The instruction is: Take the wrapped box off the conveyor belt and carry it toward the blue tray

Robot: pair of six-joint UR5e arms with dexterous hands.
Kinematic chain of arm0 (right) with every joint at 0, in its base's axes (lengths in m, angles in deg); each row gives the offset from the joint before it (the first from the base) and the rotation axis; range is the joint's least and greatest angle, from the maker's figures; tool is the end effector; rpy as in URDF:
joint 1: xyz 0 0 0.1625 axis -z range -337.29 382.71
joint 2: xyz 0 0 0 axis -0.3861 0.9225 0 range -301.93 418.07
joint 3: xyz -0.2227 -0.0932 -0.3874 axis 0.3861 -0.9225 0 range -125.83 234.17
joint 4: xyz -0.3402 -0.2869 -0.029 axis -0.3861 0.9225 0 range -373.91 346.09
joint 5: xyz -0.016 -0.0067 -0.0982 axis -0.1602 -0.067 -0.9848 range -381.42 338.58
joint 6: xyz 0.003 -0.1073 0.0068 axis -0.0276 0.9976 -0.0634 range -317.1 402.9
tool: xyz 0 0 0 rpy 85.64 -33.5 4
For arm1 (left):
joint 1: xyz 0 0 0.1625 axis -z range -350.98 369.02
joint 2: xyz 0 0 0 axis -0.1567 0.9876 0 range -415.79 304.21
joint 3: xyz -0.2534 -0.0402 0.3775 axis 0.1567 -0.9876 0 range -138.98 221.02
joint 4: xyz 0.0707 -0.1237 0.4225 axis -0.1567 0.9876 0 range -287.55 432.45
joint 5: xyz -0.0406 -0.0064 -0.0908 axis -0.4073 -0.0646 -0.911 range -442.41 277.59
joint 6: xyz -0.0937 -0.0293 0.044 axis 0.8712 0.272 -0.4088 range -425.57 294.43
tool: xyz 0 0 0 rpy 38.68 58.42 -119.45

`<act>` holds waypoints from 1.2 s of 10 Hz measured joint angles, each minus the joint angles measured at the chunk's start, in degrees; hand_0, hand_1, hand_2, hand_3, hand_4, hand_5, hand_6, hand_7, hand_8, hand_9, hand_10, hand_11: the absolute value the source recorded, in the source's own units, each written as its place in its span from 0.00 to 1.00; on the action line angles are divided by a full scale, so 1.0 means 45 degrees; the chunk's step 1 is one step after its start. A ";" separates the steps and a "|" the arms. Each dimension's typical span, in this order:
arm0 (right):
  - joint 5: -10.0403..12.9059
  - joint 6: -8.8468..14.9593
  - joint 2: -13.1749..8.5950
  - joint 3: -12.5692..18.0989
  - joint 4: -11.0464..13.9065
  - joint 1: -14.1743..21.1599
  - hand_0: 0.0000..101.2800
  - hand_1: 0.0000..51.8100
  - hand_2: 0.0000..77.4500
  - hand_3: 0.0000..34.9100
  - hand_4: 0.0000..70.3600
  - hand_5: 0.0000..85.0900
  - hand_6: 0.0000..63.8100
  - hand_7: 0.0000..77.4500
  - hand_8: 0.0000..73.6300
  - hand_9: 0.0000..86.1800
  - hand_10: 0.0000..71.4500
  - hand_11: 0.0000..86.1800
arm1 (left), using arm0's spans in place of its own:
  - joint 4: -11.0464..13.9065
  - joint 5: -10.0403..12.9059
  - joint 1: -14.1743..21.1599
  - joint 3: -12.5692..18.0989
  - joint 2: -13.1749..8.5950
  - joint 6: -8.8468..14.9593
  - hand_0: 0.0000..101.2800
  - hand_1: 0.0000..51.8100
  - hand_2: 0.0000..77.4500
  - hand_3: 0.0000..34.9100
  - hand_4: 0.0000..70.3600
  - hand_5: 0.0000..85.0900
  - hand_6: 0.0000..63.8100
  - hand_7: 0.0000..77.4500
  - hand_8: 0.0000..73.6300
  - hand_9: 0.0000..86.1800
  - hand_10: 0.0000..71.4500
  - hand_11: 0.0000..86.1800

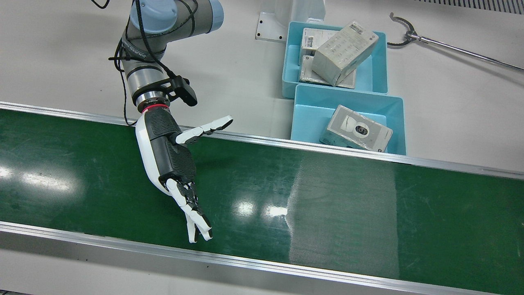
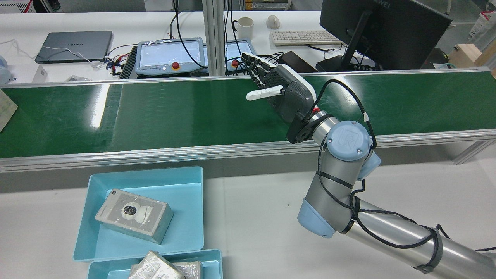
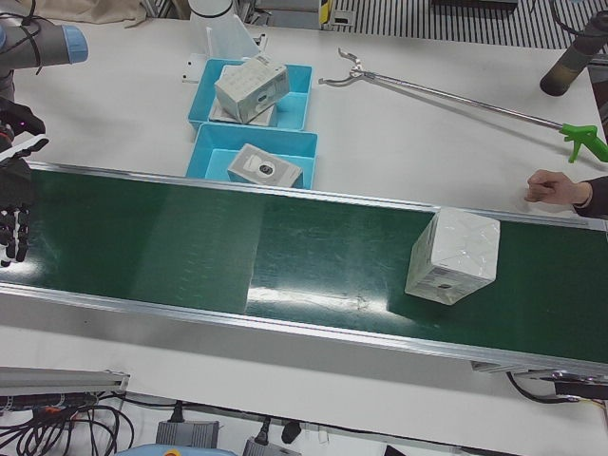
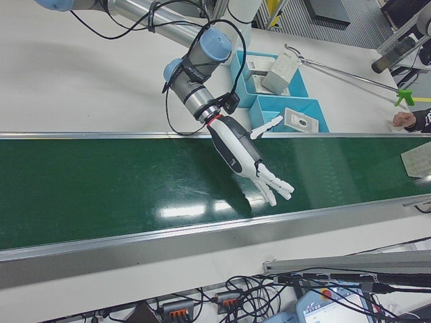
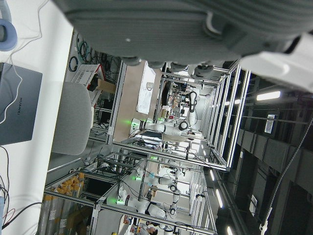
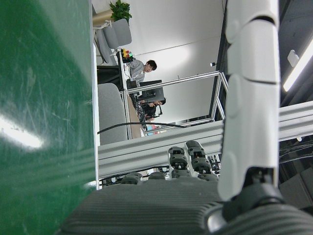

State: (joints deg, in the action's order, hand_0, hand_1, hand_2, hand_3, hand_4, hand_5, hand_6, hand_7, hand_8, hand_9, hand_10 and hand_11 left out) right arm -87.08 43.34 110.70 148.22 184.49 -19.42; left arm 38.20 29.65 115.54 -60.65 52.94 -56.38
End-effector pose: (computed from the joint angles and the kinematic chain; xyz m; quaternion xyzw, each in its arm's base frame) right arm -0.4188 -0.6183 0.2971 -0.2214 -0.7932 0.5641 0.0603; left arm -0.2615 -0.5550 0.4856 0.0966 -0.6778 0.7281 0.0321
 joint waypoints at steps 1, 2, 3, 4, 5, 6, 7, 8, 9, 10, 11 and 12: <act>0.0000 0.0000 0.0000 -0.0002 -0.0004 0.0023 0.48 0.28 0.06 0.00 0.10 0.12 0.03 0.01 0.00 0.01 0.00 0.02 | 0.0000 0.0000 0.0000 0.0000 0.0000 0.0000 0.00 0.00 0.01 0.00 0.00 0.01 0.00 0.01 0.01 0.01 0.00 0.01; 0.0000 -0.0005 0.0007 -0.0002 -0.0006 0.0036 0.48 0.28 0.06 0.01 0.12 0.12 0.03 0.01 0.00 0.02 0.00 0.01 | 0.0000 0.0000 0.0001 0.0001 0.0000 0.0000 0.00 0.00 0.01 0.00 0.00 0.01 0.00 0.01 0.01 0.01 0.00 0.01; 0.0000 -0.0012 0.0022 -0.0002 -0.0012 0.0040 0.48 0.28 0.06 0.01 0.12 0.12 0.03 0.01 0.00 0.02 0.00 0.01 | 0.0000 0.0000 0.0000 0.0000 0.0000 0.0000 0.00 0.00 0.01 0.00 0.00 0.01 0.00 0.01 0.01 0.01 0.01 0.01; 0.0000 -0.0016 0.0031 -0.0003 -0.0018 0.0043 0.48 0.28 0.06 0.01 0.12 0.12 0.03 0.01 0.00 0.02 0.00 0.01 | 0.0000 0.0000 0.0000 0.0000 0.0000 0.0000 0.00 0.00 0.01 0.00 0.00 0.01 0.01 0.01 0.01 0.01 0.01 0.01; -0.0005 -0.0023 0.0044 0.0000 -0.0022 0.0041 0.48 0.28 0.06 0.01 0.12 0.12 0.03 0.01 0.00 0.01 0.00 0.01 | 0.0000 0.0000 0.0001 0.0000 0.0000 0.0000 0.00 0.00 0.01 0.00 0.00 0.01 0.01 0.01 0.01 0.01 0.01 0.01; -0.0012 -0.0036 0.0060 0.0006 -0.0024 0.0023 0.48 0.28 0.06 0.01 0.12 0.12 0.03 0.01 0.00 0.01 0.00 0.01 | 0.0000 0.0000 0.0000 0.0000 0.0000 0.0000 0.00 0.00 0.01 0.00 0.00 0.01 0.01 0.01 0.01 0.01 0.01 0.01; -0.0016 -0.0035 0.0071 0.0006 -0.0025 0.0005 0.48 0.28 0.06 0.01 0.12 0.12 0.03 0.01 0.00 0.01 0.00 0.01 | 0.0000 0.0000 0.0000 0.0000 0.0000 0.0000 0.00 0.00 0.01 0.00 0.00 0.01 0.01 0.01 0.01 0.01 0.01 0.01; -0.0018 -0.0033 0.0076 0.0004 -0.0025 -0.0003 0.48 0.28 0.06 0.01 0.12 0.12 0.03 0.01 0.00 0.01 0.00 0.01 | 0.0000 0.0000 0.0000 0.0000 0.0000 0.0000 0.00 0.00 0.01 0.00 0.00 0.01 0.01 0.01 0.01 0.01 0.01 0.01; -0.0019 -0.0031 0.0079 0.0002 -0.0025 -0.0007 0.48 0.28 0.04 0.01 0.09 0.12 0.03 0.01 0.00 0.01 0.00 0.02 | 0.0000 0.0000 0.0000 0.0001 0.0000 0.0000 0.00 0.00 0.01 0.00 0.00 0.01 0.01 0.01 0.01 0.01 0.01 0.01; -0.0019 -0.0031 0.0090 -0.0001 -0.0026 -0.0035 0.48 0.28 0.04 0.01 0.09 0.12 0.03 0.01 0.00 0.01 0.00 0.02 | 0.0000 0.0000 0.0000 0.0000 0.0000 0.0000 0.00 0.00 0.01 0.00 0.00 0.01 0.01 0.01 0.01 0.01 0.01 0.01; -0.0019 -0.0034 0.0123 -0.0009 -0.0031 -0.0070 0.48 0.26 0.04 0.01 0.11 0.12 0.03 0.01 0.00 0.01 0.00 0.01 | 0.0000 0.0000 0.0000 0.0000 0.0000 0.0000 0.00 0.00 0.01 0.00 0.00 0.01 0.01 0.01 0.01 0.01 0.01 0.01; -0.0020 -0.0036 0.0135 -0.0070 -0.0043 -0.0093 0.48 0.26 0.04 0.01 0.11 0.12 0.03 0.01 0.00 0.01 0.00 0.02 | 0.0000 0.0000 0.0000 0.0000 0.0000 0.0000 0.00 0.00 0.01 0.00 0.00 0.01 0.01 0.01 0.01 0.01 0.01 0.01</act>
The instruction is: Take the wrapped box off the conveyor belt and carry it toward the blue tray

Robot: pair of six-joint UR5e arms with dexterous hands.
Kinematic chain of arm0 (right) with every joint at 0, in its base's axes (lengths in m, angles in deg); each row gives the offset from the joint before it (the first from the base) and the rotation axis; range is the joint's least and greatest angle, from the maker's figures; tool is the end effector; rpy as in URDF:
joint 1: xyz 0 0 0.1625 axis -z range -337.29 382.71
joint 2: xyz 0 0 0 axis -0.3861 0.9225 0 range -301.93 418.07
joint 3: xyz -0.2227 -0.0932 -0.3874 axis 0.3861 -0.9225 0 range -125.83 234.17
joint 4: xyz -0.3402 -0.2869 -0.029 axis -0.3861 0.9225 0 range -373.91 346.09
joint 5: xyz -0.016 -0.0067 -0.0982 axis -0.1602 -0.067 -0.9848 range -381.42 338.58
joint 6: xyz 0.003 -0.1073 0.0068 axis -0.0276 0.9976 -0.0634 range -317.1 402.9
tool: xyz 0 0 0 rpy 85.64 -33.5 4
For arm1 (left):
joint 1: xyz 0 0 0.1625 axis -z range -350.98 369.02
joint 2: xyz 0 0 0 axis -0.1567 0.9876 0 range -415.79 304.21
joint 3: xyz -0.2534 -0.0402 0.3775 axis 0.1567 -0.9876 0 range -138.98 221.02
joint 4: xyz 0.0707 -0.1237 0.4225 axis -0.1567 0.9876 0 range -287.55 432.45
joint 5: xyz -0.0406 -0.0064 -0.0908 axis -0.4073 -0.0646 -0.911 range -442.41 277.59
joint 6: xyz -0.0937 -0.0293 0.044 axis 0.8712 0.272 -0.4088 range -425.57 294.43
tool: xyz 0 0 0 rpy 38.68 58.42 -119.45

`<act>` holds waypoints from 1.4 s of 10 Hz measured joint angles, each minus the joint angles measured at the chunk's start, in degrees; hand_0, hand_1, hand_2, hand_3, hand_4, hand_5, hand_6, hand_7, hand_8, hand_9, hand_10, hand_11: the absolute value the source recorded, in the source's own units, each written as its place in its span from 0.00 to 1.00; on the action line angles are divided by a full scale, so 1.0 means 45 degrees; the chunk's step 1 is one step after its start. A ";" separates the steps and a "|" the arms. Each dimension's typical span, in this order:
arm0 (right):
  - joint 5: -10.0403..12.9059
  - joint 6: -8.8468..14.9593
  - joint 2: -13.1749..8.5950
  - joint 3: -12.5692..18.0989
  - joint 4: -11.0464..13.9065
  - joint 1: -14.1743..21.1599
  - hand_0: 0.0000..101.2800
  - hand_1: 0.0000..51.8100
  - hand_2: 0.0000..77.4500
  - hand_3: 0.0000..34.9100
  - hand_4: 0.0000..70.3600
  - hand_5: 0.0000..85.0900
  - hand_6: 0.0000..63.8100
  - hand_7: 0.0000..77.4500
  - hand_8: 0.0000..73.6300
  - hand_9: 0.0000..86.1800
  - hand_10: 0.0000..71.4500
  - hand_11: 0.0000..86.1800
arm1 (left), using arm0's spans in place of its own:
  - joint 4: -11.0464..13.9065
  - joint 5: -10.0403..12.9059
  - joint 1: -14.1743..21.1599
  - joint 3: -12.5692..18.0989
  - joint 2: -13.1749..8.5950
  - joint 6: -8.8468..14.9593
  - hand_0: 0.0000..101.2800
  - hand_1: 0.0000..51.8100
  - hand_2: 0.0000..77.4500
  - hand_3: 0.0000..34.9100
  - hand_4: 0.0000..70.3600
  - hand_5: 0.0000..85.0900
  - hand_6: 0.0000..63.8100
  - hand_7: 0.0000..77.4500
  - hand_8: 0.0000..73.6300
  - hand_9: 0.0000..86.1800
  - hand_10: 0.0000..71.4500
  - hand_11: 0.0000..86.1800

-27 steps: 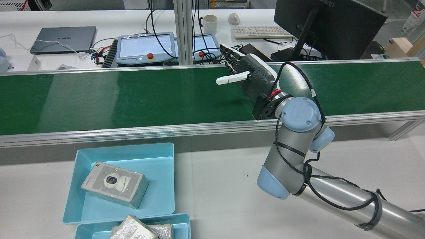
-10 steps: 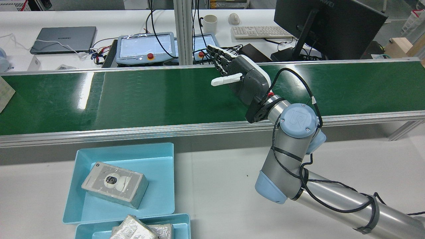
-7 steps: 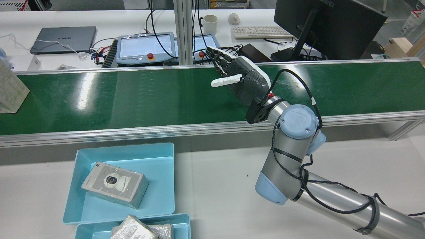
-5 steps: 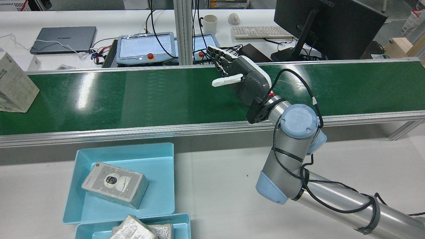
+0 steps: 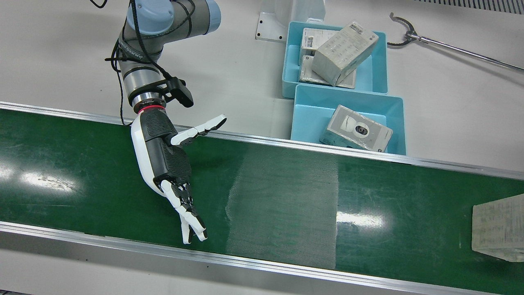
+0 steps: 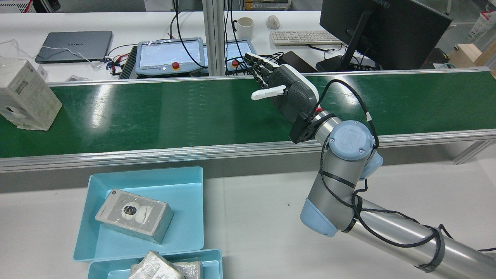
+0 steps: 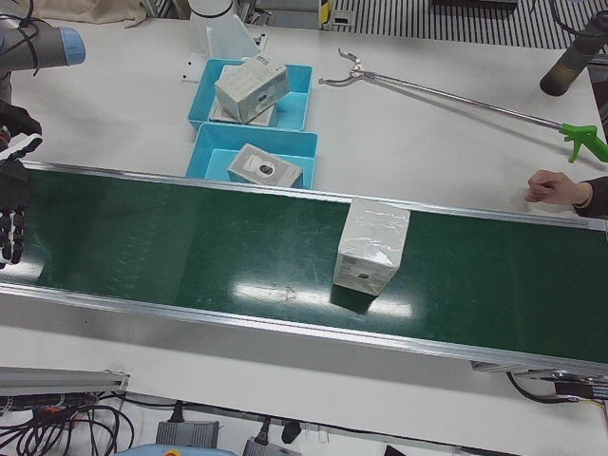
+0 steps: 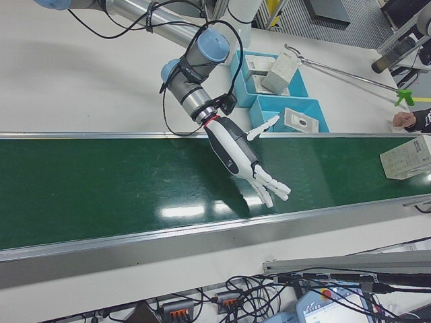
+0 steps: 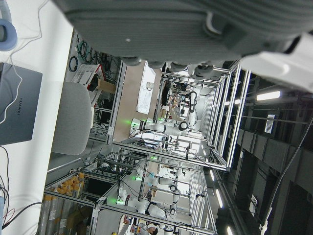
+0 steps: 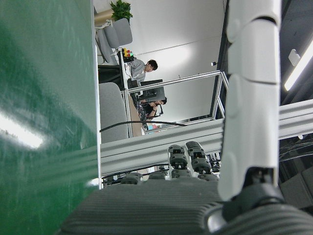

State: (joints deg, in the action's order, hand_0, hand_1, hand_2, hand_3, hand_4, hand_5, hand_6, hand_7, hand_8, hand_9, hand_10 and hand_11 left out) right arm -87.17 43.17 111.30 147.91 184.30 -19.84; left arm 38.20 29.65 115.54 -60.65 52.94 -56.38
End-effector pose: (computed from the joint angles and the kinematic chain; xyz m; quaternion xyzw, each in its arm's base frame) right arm -0.4143 -0.6212 0.3067 -0.2178 -0.7910 0.5686 0.0607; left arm -0.2615 -0.5550 0.4856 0.0966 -0.6778 0.7281 0.0321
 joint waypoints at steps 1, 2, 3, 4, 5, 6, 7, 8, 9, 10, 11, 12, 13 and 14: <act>0.0000 0.0009 -0.0021 -0.0080 -0.0038 0.0003 0.48 0.26 0.04 0.01 0.11 0.11 0.03 0.01 0.00 0.01 0.00 0.01 | -0.0001 0.0000 0.0000 0.0000 0.0000 0.0000 0.00 0.00 0.01 0.00 0.00 0.01 0.01 0.01 0.01 0.01 0.01 0.01; 0.0000 0.0015 -0.0043 -0.0161 -0.0077 0.0017 0.48 0.26 0.04 0.01 0.11 0.11 0.03 0.01 0.00 0.01 0.00 0.01 | 0.0000 0.0000 0.0000 0.0000 0.0000 0.0000 0.00 0.00 0.01 0.00 0.00 0.01 0.01 0.01 0.01 0.01 0.01 0.01; 0.0000 0.0018 -0.0057 -0.0223 -0.0099 0.0027 0.48 0.26 0.04 0.01 0.11 0.11 0.03 0.01 0.00 0.01 0.00 0.01 | 0.0000 0.0000 0.0000 0.0000 0.0001 0.0000 0.00 0.00 0.01 0.00 0.00 0.01 0.01 0.01 0.01 0.01 0.01 0.01; 0.0000 0.0013 -0.0062 -0.0255 -0.0108 0.0032 0.48 0.26 0.04 0.01 0.11 0.11 0.03 0.01 0.00 0.01 0.00 0.01 | 0.0000 0.0000 0.0000 0.0000 0.0000 -0.0001 0.00 0.00 0.01 0.00 0.00 0.01 0.01 0.01 0.01 0.01 0.01 0.01; 0.0000 0.0007 -0.0066 -0.0270 -0.0114 0.0037 0.48 0.26 0.04 0.01 0.11 0.11 0.03 0.01 0.00 0.02 0.00 0.01 | -0.0001 0.0000 0.0000 0.0000 0.0000 0.0000 0.00 0.00 0.01 0.00 0.00 0.01 0.01 0.01 0.01 0.01 0.01 0.01; 0.0000 0.0006 -0.0075 -0.0275 -0.0117 0.0040 0.48 0.26 0.04 0.01 0.11 0.11 0.03 0.01 0.00 0.02 0.00 0.01 | -0.0001 0.0000 0.0000 0.0000 0.0001 0.0000 0.00 0.00 0.01 0.00 0.00 0.01 0.01 0.01 0.01 0.01 0.01 0.01; 0.0000 0.0010 -0.0081 -0.0275 -0.0118 0.0040 0.48 0.26 0.04 0.01 0.11 0.11 0.03 0.01 0.00 0.02 0.00 0.01 | 0.0000 0.0000 0.0000 0.0000 0.0000 0.0000 0.00 0.00 0.01 0.00 0.00 0.01 0.01 0.01 0.01 0.01 0.01 0.01; 0.0000 0.0013 -0.0085 -0.0272 -0.0119 0.0041 0.48 0.26 0.04 0.01 0.11 0.11 0.03 0.01 0.00 0.01 0.00 0.01 | 0.0000 0.0000 0.0000 0.0000 0.0000 0.0000 0.00 0.00 0.01 0.00 0.00 0.01 0.01 0.01 0.01 0.01 0.01 0.01; 0.0000 0.0015 -0.0087 -0.0271 -0.0119 0.0041 0.48 0.26 0.04 0.01 0.11 0.11 0.03 0.01 0.00 0.01 0.00 0.01 | 0.0000 0.0000 0.0000 0.0000 0.0000 0.0000 0.00 0.00 0.01 0.00 0.00 0.01 0.00 0.01 0.01 0.01 0.01 0.01; 0.0006 0.0028 -0.0105 -0.0268 -0.0119 0.0063 0.48 0.26 0.04 0.01 0.11 0.12 0.03 0.01 0.00 0.01 0.00 0.02 | 0.0000 0.0000 0.0000 0.0000 0.0000 0.0000 0.00 0.00 0.01 0.00 0.00 0.01 0.01 0.01 0.01 0.01 0.01 0.01; 0.0012 0.0047 -0.0115 -0.0266 -0.0119 0.0091 0.48 0.26 0.04 0.01 0.11 0.12 0.03 0.01 0.00 0.01 0.00 0.01 | 0.0000 0.0000 0.0000 0.0000 0.0000 0.0000 0.00 0.00 0.01 0.00 0.00 0.01 0.01 0.01 0.01 0.01 0.01 0.01; 0.0016 0.0061 -0.0121 -0.0266 -0.0119 0.0116 0.48 0.26 0.04 0.01 0.11 0.12 0.03 0.01 0.00 0.01 0.00 0.01 | 0.0000 0.0000 0.0000 0.0000 0.0000 0.0000 0.00 0.00 0.01 0.00 0.00 0.01 0.01 0.01 0.01 0.01 0.01 0.01; 0.0018 0.0063 -0.0121 -0.0241 -0.0114 0.0120 0.48 0.26 0.04 0.01 0.12 0.12 0.03 0.03 0.00 0.02 0.00 0.02 | 0.0000 0.0000 0.0000 0.0000 0.0000 0.0000 0.00 0.00 0.01 0.00 0.00 0.01 0.01 0.01 0.01 0.01 0.01 0.01; 0.0014 0.0066 -0.0111 -0.0186 -0.0077 0.0062 0.48 0.26 0.04 0.01 0.12 0.12 0.03 0.03 0.00 0.01 0.00 0.01 | -0.0001 0.0000 0.0000 0.0000 0.0000 0.0000 0.00 0.00 0.01 0.00 0.00 0.01 0.01 0.01 0.01 0.01 0.01 0.01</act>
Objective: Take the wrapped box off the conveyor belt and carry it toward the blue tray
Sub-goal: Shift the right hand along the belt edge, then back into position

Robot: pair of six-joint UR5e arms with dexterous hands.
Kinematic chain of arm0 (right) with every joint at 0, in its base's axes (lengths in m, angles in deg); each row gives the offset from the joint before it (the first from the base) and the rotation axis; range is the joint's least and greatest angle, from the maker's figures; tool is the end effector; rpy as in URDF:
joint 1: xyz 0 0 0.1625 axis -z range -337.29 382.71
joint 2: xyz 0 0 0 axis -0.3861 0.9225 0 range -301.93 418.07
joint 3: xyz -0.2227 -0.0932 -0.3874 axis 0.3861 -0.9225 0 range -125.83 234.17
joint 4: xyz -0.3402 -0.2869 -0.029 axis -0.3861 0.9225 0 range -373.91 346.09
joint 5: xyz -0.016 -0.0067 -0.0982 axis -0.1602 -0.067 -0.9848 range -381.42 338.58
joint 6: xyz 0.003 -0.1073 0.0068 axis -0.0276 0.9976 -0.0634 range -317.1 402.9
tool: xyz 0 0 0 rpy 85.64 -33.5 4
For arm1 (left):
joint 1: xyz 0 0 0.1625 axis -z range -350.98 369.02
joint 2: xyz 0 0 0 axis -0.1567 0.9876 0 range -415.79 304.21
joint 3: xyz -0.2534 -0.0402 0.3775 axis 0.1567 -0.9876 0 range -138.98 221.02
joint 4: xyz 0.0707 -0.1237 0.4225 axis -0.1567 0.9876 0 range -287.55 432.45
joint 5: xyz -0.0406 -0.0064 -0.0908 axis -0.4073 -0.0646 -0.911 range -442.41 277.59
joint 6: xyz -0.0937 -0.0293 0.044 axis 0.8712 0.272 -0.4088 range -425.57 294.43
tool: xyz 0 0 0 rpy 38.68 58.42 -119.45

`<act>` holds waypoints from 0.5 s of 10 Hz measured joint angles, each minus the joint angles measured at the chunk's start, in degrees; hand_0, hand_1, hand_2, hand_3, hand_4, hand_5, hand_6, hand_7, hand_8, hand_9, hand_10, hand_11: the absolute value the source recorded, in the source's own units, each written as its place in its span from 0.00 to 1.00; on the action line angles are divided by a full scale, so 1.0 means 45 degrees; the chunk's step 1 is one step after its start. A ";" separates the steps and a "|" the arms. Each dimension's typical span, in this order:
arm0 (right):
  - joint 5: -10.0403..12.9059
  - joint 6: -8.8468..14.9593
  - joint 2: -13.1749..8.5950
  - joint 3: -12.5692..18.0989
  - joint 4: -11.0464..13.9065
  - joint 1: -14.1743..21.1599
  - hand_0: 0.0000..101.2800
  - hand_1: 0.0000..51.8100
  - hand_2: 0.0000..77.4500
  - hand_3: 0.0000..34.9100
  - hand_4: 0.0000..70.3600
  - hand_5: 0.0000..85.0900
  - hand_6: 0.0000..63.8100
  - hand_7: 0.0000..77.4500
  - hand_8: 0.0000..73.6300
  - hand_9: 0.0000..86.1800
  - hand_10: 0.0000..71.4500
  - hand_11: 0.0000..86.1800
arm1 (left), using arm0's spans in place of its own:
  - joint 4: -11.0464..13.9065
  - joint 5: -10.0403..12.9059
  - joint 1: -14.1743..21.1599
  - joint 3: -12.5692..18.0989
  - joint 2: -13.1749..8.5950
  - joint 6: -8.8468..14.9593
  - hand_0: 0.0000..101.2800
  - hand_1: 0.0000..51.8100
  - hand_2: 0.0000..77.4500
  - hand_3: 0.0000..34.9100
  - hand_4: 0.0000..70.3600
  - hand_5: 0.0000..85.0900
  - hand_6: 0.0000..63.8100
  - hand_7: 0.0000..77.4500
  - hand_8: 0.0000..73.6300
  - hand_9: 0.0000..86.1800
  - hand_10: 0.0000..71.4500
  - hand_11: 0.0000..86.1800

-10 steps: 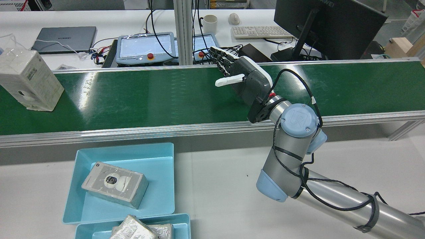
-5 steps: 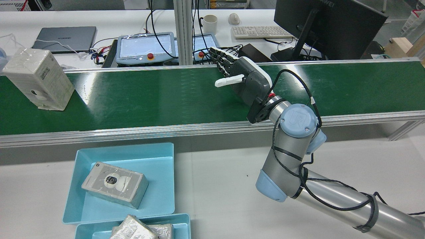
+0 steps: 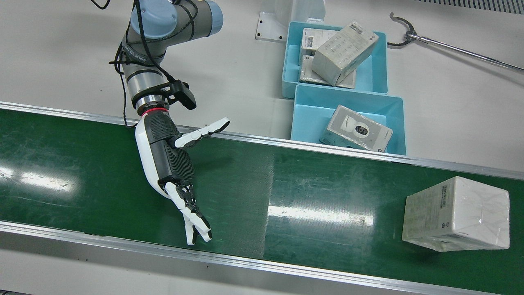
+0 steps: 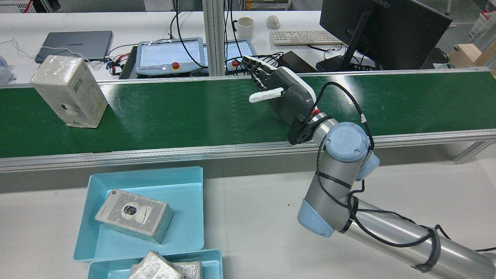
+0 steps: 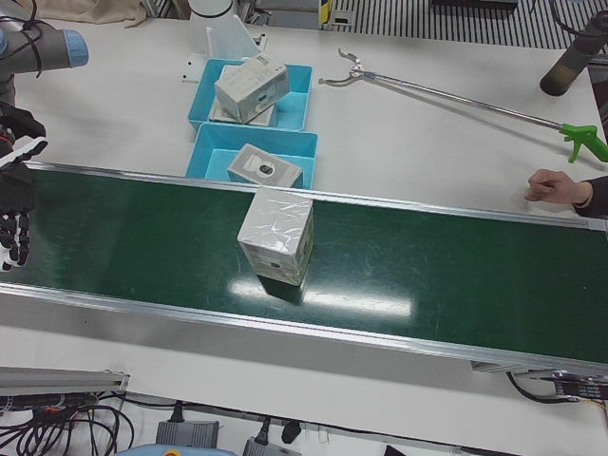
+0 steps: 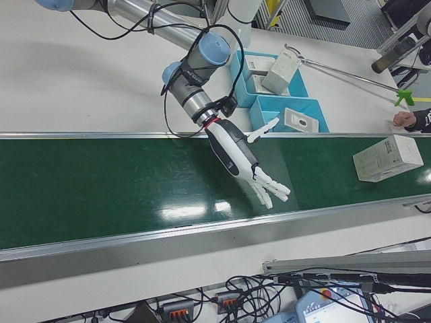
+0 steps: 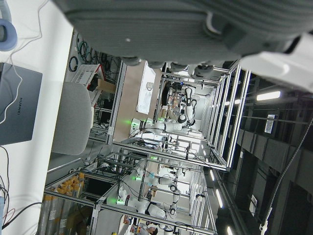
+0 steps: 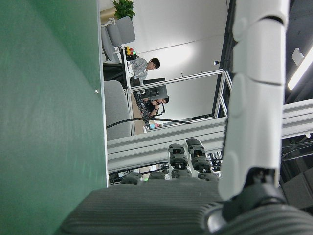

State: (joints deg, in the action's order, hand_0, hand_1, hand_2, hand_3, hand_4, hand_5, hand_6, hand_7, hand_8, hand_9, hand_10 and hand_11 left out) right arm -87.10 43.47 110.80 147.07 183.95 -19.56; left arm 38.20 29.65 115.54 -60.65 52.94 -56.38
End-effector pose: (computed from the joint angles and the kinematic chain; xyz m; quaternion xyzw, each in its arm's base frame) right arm -0.4208 -0.6225 0.3062 -0.2173 -0.7911 0.5683 0.0631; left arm -0.2615 -0.5550 0.4856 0.0966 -0.6778 0.7281 0.0321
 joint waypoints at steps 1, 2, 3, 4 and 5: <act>-0.0011 0.0033 0.0002 0.0067 0.0165 -0.0144 0.48 0.26 0.04 0.01 0.12 0.12 0.03 0.03 0.00 0.01 0.00 0.01 | 0.0000 0.0000 0.0000 0.0000 0.0000 0.0000 0.00 0.00 0.01 0.00 0.00 0.01 0.01 0.01 0.01 0.01 0.01 0.01; -0.0016 0.0120 -0.0001 0.0261 0.0651 -0.0286 0.48 0.29 0.06 0.01 0.12 0.12 0.03 0.03 0.00 0.01 0.00 0.01 | 0.0000 0.0000 0.0000 0.0000 0.0000 0.0000 0.00 0.00 0.01 0.00 0.00 0.01 0.01 0.01 0.01 0.01 0.00 0.01; -0.0012 0.0328 -0.0014 0.0658 0.1393 -0.0380 0.49 0.34 0.12 0.01 0.11 0.14 0.03 0.03 0.00 0.01 0.00 0.02 | 0.0001 0.0000 0.0000 0.0000 0.0000 0.0000 0.00 0.00 0.01 0.00 0.00 0.01 0.01 0.01 0.01 0.01 0.00 0.01; 0.0001 0.0632 -0.0061 0.1149 0.2146 -0.0437 0.50 0.34 0.12 0.01 0.12 0.16 0.03 0.03 0.00 0.01 0.00 0.01 | 0.0000 0.0000 0.0000 0.0000 0.0000 0.0000 0.00 0.00 0.01 0.00 0.00 0.01 0.01 0.01 0.01 0.01 0.01 0.01; 0.0025 0.0843 -0.0143 0.1434 0.2565 -0.0395 0.51 0.41 0.14 0.01 0.14 0.17 0.03 0.04 0.00 0.01 0.00 0.01 | 0.0000 0.0000 0.0000 0.0001 0.0000 0.0000 0.00 0.00 0.01 0.00 0.00 0.01 0.01 0.01 0.01 0.01 0.01 0.01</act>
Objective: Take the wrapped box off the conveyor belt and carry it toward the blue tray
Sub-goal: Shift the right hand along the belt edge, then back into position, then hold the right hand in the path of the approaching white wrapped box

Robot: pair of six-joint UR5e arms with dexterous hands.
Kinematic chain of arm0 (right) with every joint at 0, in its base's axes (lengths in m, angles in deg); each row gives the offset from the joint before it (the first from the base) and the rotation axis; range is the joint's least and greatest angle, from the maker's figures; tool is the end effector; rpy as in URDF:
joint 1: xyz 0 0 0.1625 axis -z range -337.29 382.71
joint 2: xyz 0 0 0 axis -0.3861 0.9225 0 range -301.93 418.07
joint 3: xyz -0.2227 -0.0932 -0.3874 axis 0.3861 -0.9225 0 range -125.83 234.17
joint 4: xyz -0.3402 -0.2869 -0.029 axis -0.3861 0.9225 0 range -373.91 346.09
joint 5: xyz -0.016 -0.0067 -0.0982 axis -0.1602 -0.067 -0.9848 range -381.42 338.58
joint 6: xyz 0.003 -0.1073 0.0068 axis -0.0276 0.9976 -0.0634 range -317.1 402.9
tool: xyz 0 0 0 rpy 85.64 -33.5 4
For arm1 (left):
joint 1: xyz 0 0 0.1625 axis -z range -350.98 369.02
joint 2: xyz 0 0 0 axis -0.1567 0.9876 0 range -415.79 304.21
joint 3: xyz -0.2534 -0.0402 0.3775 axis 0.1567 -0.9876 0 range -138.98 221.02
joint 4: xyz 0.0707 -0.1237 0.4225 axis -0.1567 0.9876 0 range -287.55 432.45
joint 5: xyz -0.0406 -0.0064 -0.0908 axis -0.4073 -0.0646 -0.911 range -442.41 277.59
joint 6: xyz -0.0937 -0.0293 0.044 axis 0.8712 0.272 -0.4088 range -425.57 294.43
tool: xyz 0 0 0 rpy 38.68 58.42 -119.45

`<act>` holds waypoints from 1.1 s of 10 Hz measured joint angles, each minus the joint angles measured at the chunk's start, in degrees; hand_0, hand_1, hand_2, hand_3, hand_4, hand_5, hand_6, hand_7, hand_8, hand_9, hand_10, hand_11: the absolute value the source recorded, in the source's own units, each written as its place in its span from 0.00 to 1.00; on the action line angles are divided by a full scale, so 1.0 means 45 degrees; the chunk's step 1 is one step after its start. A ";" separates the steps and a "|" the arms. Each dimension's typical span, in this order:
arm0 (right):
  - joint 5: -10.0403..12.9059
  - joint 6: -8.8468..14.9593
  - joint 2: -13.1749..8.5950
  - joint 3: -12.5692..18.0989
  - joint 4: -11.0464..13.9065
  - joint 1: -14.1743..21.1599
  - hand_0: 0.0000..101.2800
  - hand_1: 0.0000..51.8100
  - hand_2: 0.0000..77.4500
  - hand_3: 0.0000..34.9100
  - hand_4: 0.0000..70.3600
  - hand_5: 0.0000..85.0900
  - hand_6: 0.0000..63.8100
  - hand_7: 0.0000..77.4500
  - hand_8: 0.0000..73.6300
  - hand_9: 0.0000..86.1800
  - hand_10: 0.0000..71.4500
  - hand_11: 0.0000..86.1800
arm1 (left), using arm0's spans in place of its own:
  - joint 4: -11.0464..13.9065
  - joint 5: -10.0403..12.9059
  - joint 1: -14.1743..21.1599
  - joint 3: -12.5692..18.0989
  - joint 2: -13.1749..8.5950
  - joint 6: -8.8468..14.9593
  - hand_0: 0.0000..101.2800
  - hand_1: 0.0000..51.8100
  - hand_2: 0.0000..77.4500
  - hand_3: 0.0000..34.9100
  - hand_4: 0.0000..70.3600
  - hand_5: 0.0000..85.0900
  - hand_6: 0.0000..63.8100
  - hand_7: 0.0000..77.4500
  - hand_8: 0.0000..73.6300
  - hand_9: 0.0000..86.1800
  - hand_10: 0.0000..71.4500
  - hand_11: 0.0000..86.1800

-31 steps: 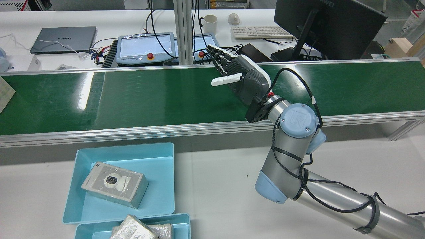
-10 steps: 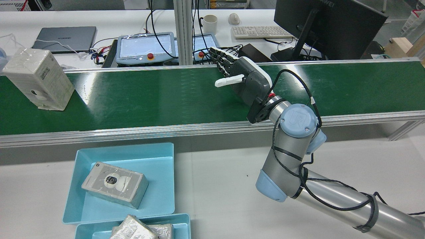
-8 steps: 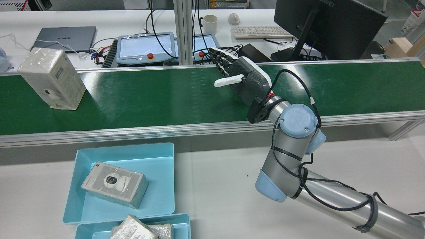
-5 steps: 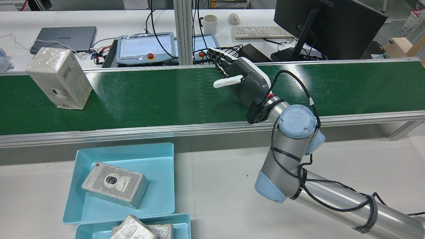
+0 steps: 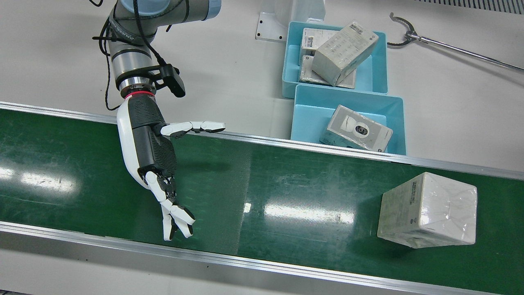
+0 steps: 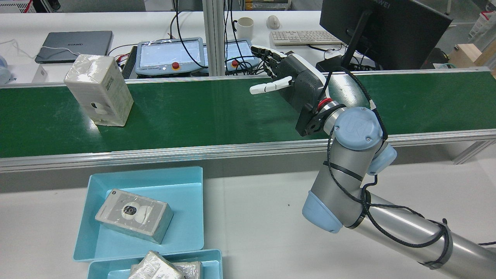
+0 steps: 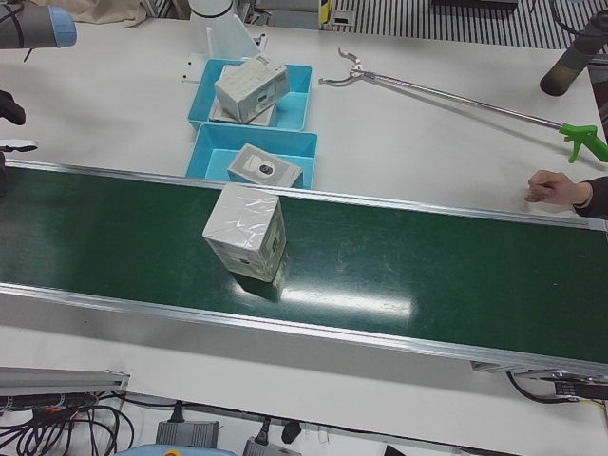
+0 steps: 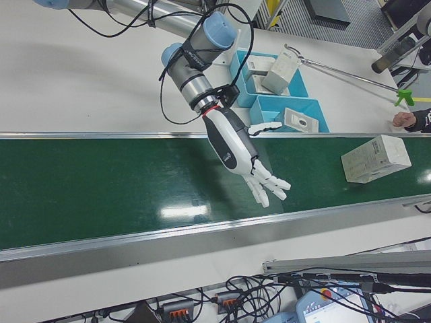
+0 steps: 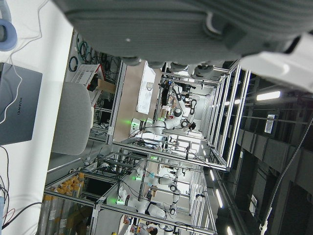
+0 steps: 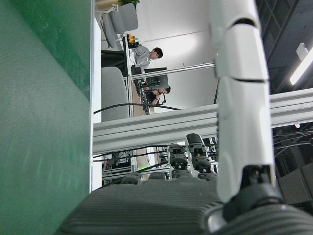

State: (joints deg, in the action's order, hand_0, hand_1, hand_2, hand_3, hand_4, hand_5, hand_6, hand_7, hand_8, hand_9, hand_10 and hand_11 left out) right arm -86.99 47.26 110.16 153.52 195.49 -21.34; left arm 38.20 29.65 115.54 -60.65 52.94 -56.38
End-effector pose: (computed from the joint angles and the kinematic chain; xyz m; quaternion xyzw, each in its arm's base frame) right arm -0.3745 -0.6096 0.2749 -0.1641 -0.7828 0.5935 0.0898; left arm -0.2615 -0.5550 0.4856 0.0966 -0.6778 0.7281 0.0321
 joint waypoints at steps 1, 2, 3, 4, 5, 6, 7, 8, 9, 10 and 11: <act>0.0023 0.0110 -0.0067 0.0124 0.0148 0.0110 0.51 0.38 0.12 0.01 0.12 0.18 0.03 0.04 0.00 0.01 0.00 0.01 | 0.0000 0.0000 0.0000 0.0000 0.0000 0.0000 0.00 0.00 0.01 0.00 0.00 0.01 0.01 0.01 0.01 0.01 0.01 0.01; 0.0041 0.0169 -0.0108 0.0125 0.0113 0.0224 0.51 0.38 0.12 0.01 0.12 0.18 0.03 0.03 0.00 0.01 0.00 0.01 | 0.0000 0.0000 0.0000 -0.0001 0.0000 0.0000 0.00 0.00 0.01 0.00 0.00 0.01 0.01 0.01 0.01 0.01 0.01 0.01; 0.0044 0.0193 -0.0124 -0.0016 -0.0140 0.0313 0.51 0.38 0.12 0.01 0.12 0.18 0.03 0.02 0.00 0.01 0.00 0.01 | 0.0000 0.0000 0.0000 0.0000 0.0000 0.0000 0.00 0.00 0.01 0.00 0.00 0.01 0.01 0.01 0.01 0.01 0.01 0.01; 0.0032 0.0204 -0.0121 -0.0228 -0.0550 0.0366 0.49 0.34 0.13 0.01 0.10 0.15 0.03 0.02 0.00 0.01 0.00 0.01 | 0.0000 0.0000 0.0000 -0.0001 0.0000 0.0000 0.00 0.00 0.01 0.00 0.00 0.01 0.01 0.01 0.01 0.01 0.01 0.01; 0.0017 0.0213 -0.0118 -0.0405 -0.0898 0.0397 0.49 0.34 0.12 0.01 0.10 0.15 0.03 0.02 0.00 0.01 0.00 0.01 | 0.0000 0.0000 0.0000 0.0000 0.0000 0.0000 0.00 0.00 0.01 0.00 0.00 0.01 0.01 0.01 0.01 0.01 0.01 0.01; 0.0008 0.0212 -0.0107 -0.0507 -0.1103 0.0409 0.49 0.32 0.11 0.01 0.10 0.15 0.03 0.02 0.00 0.01 0.00 0.01 | 0.0000 0.0000 0.0000 -0.0001 0.0000 0.0000 0.00 0.00 0.01 0.00 0.00 0.01 0.01 0.01 0.01 0.01 0.01 0.01; -0.0002 0.0208 -0.0093 -0.0554 -0.1197 0.0410 0.49 0.31 0.08 0.01 0.05 0.13 0.03 0.02 0.00 0.01 0.00 0.01 | 0.0000 0.0000 0.0000 0.0000 0.0000 0.0000 0.00 0.00 0.01 0.00 0.00 0.01 0.01 0.01 0.01 0.01 0.01 0.01; -0.0010 0.0205 -0.0078 -0.0581 -0.1242 0.0412 0.49 0.31 0.06 0.01 0.09 0.12 0.03 0.02 0.00 0.01 0.00 0.01 | 0.0000 0.0000 0.0000 0.0000 0.0000 0.0000 0.00 0.00 0.01 0.00 0.00 0.01 0.01 0.01 0.01 0.01 0.01 0.01; -0.0015 0.0208 -0.0073 -0.0602 -0.1262 0.0428 0.49 0.31 0.06 0.01 0.09 0.12 0.03 0.02 0.00 0.01 0.00 0.01 | 0.0000 0.0000 0.0000 -0.0001 0.0000 0.0000 0.00 0.00 0.01 0.00 0.00 0.01 0.01 0.01 0.01 0.01 0.01 0.01; -0.0017 0.0214 -0.0072 -0.0643 -0.1271 0.0451 0.48 0.31 0.06 0.01 0.09 0.14 0.03 0.02 0.00 0.01 0.00 0.01 | 0.0000 0.0000 0.0000 -0.0001 0.0000 0.0000 0.00 0.00 0.01 0.00 0.00 0.01 0.01 0.01 0.01 0.01 0.01 0.01; -0.0019 0.0213 -0.0070 -0.0717 -0.1281 0.0471 0.49 0.31 0.08 0.01 0.10 0.14 0.03 0.02 0.00 0.01 0.00 0.01 | 0.0000 0.0000 0.0000 0.0000 0.0000 0.0000 0.00 0.00 0.01 0.00 0.00 0.01 0.01 0.01 0.01 0.01 0.01 0.01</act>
State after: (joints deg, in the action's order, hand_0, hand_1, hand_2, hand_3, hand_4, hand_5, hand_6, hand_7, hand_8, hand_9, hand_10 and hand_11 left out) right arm -87.07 48.22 109.85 150.30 189.72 -19.22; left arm 38.20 29.65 115.54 -60.65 52.94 -56.38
